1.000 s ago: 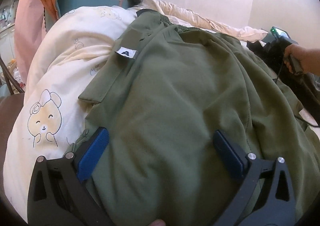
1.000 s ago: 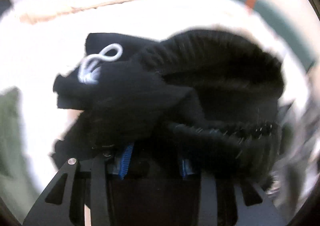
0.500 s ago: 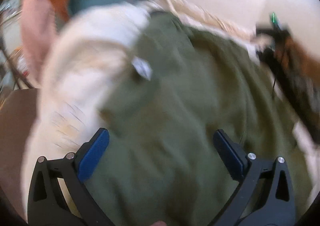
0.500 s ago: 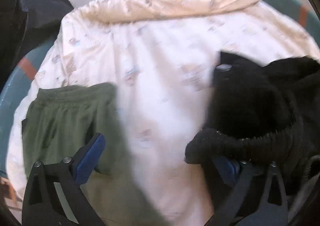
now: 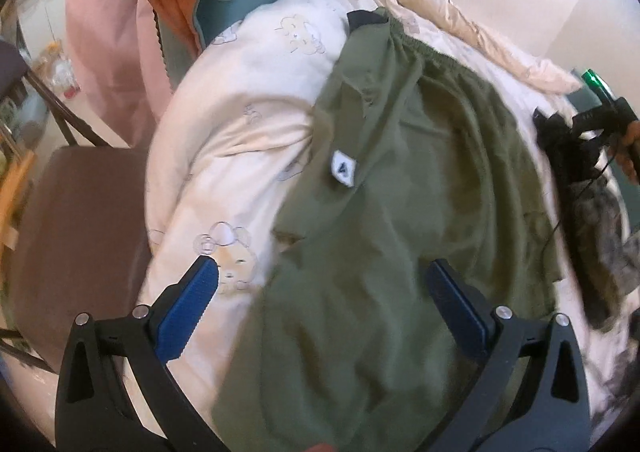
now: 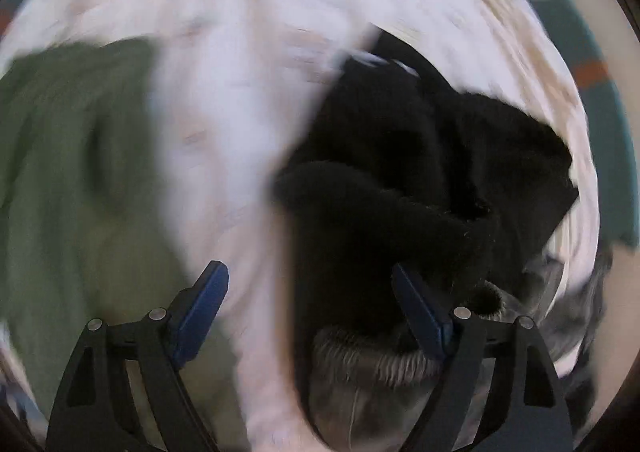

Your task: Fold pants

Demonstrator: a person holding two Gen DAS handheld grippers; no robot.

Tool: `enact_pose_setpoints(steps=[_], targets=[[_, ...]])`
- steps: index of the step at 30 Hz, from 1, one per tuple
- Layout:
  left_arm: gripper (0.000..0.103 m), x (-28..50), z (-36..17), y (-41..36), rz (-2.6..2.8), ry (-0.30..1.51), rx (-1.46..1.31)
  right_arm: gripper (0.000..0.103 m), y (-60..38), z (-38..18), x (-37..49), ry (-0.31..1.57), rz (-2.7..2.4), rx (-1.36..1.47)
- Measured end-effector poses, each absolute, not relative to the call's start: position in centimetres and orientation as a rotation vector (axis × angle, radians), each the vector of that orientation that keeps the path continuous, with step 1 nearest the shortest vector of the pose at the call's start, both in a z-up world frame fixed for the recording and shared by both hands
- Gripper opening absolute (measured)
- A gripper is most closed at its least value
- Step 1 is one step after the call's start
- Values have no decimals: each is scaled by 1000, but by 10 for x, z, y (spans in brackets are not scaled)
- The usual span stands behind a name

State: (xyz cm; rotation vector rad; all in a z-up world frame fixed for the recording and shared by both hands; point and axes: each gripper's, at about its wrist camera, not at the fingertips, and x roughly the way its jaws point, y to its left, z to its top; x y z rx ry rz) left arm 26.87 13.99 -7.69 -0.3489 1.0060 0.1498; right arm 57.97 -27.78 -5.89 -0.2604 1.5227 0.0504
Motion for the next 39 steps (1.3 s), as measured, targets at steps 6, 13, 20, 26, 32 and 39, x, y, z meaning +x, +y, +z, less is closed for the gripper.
enact_pose_setpoints(steps=[6,13,20,26,32,39], targets=[[103,269,-65,129,121,988,-348,86,-190,-25,607,1162,247,-330],[103,264,-60,130,109,996,-338,60,-202,-118,690,1147,0,-7],[103,267,-61,127,92,996,-353,59,-153,-137,671,1149,300,-19],[103,266,-62,117,68,1004,-355,59,-113,-135,632,1090,495,-174],[103,266,-63,115,63,1007,-349,39,-116,-121,623,1014,481,-159],[103,268,-68,120,66,1024,-384,9,-135,-110,632,1015,573,2]])
